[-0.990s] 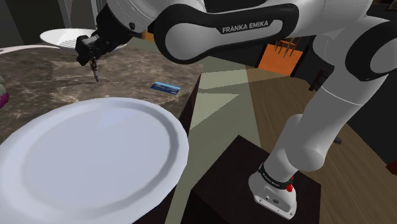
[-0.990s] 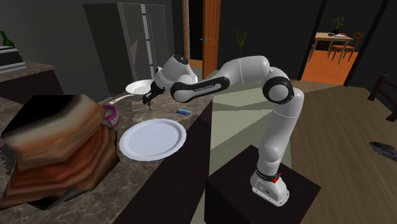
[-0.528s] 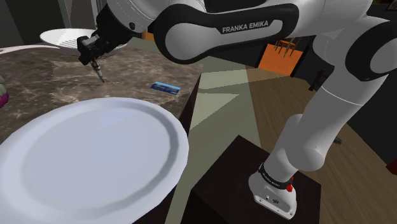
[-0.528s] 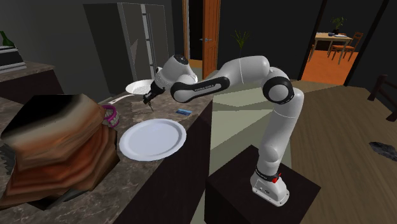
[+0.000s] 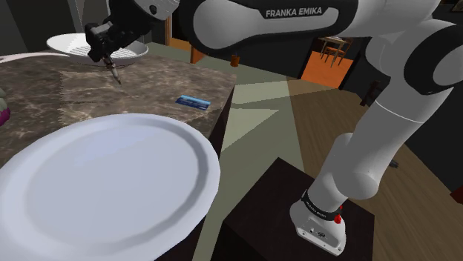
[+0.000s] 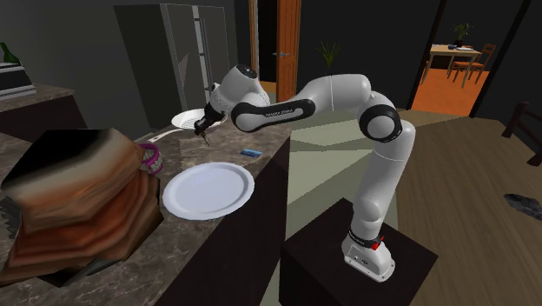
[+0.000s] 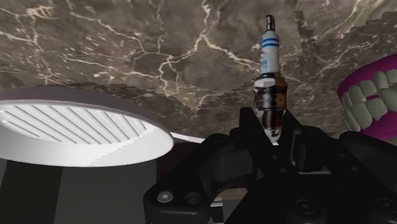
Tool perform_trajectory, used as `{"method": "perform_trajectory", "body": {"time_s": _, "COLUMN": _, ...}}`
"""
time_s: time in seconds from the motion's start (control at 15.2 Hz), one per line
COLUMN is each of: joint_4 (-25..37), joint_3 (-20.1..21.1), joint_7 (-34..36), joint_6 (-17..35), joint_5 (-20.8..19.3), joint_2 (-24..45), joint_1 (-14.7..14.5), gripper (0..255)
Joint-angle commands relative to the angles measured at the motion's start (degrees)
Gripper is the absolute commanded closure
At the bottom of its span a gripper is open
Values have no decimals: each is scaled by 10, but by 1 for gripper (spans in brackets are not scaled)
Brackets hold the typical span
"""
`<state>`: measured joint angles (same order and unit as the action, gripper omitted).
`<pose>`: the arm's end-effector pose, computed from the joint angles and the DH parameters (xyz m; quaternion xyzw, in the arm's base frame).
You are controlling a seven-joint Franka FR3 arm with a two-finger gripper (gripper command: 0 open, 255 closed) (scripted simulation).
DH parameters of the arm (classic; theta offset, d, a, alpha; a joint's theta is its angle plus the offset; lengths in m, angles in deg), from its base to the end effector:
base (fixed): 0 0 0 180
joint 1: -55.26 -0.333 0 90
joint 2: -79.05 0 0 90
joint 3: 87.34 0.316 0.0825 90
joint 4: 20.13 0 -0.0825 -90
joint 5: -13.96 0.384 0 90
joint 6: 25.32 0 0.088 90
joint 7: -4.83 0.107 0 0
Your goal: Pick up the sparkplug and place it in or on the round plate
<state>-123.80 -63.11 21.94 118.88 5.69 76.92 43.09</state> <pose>0.4809 0.3616 0.6347 -0.9090 -0.1970 -0.3528 0.1021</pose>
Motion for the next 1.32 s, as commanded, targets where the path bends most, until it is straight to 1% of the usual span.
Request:
{"method": "perform_trajectory", "body": {"time_s": 0.0, "joint_4": 17, "joint_3": 0, "joint_7": -4, "joint_6": -16, "joint_5": 3, "joint_2": 1, "joint_1": 0, "gripper": 255}}
{"method": "perform_trajectory", "body": {"time_s": 0.59, "joint_4": 92, "joint_3": 2, "joint_7": -12, "joint_6": -83, "joint_5": 6, "joint_2": 10, "joint_1": -2, "gripper": 255}}
{"method": "perform_trajectory", "body": {"time_s": 0.92, "joint_4": 42, "joint_3": 24, "joint_7": 40, "joint_6": -94, "joint_5": -2, "joint_2": -51, "joint_1": -21, "gripper": 255}}
{"method": "perform_trajectory", "body": {"time_s": 1.25, "joint_4": 12, "joint_3": 53, "joint_7": 95, "joint_6": -115, "joint_5": -10, "joint_2": -101, "joint_1": -39, "gripper": 255}}
